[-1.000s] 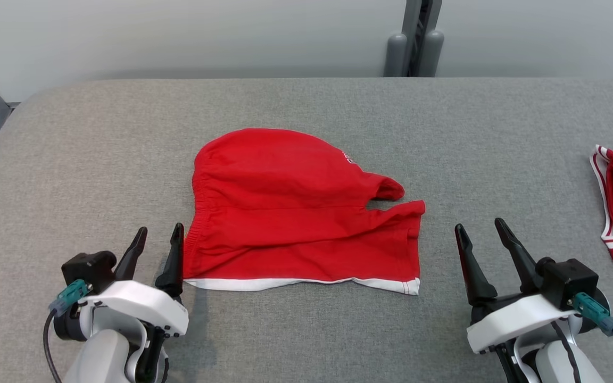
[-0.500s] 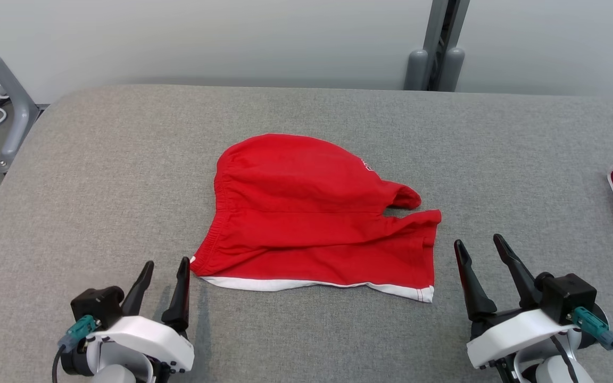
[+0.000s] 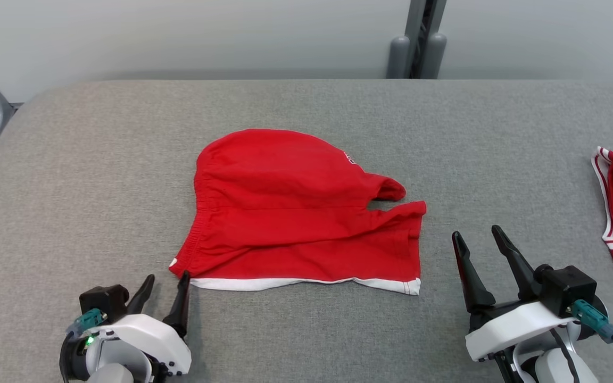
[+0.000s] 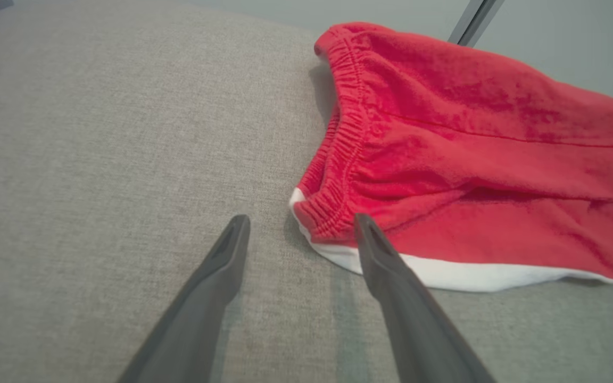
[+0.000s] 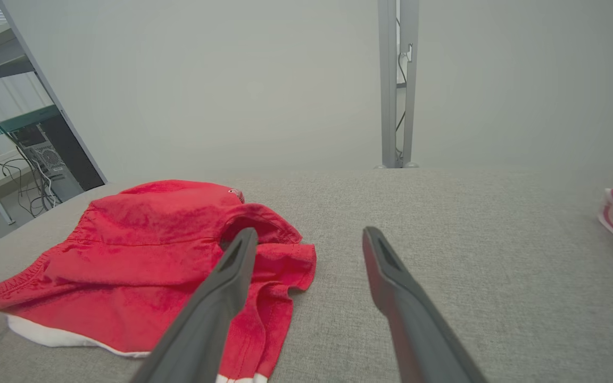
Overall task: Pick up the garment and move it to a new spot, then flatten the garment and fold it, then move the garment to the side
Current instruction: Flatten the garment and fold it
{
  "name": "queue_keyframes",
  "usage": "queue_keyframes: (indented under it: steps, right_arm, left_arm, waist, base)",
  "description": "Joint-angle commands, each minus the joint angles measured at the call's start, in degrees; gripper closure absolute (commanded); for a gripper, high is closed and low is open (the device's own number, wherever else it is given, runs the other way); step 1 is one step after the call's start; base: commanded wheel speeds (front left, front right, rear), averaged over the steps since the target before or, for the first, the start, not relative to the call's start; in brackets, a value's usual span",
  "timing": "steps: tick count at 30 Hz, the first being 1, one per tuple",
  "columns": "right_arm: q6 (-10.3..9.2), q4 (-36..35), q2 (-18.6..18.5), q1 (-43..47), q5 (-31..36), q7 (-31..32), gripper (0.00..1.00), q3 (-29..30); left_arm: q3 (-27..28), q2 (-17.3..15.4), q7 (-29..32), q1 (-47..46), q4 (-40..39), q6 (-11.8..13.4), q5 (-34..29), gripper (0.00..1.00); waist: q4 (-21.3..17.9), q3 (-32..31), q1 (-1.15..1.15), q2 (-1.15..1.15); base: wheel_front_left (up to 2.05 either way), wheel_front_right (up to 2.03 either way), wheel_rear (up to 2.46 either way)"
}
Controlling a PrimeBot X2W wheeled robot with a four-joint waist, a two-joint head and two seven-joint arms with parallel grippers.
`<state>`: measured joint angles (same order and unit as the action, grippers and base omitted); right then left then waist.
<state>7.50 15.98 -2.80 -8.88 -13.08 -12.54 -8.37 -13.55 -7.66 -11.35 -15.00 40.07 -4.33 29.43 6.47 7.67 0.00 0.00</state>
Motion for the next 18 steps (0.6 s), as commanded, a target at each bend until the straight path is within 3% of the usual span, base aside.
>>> queue_keyframes:
  steps: [1,8,18]
  right_arm:
    - [-0.02,-0.29,-0.28,-0.50,0.60,0.12,0.00,0.24]
    - [-0.02,-0.90,-0.27,-0.81,1.04,0.31,0.00,0.53]
    - [-0.03,-0.60,-0.27,-0.42,0.80,0.45,0.00,0.55]
  left_arm:
    - [0.25,-0.52,0.41,-1.60,1.07,0.95,-0.02,0.00]
    - [0.53,-0.66,0.69,-4.09,4.75,2.64,0.00,0.00]
    - [0.30,0.03,-1.02,-6.95,7.66,1.11,0.93,0.00]
  waist:
    - [-0.71,0.78,0.00,0.00]
    - [-1.74,2.32,0.00,0.00]
    - [-2.36,3.45,0.00,0.00]
  base:
    - [0.00,0.00,0.00]
    - [0.00,0.00,0.00]
    - [0.00,0.00,0.00]
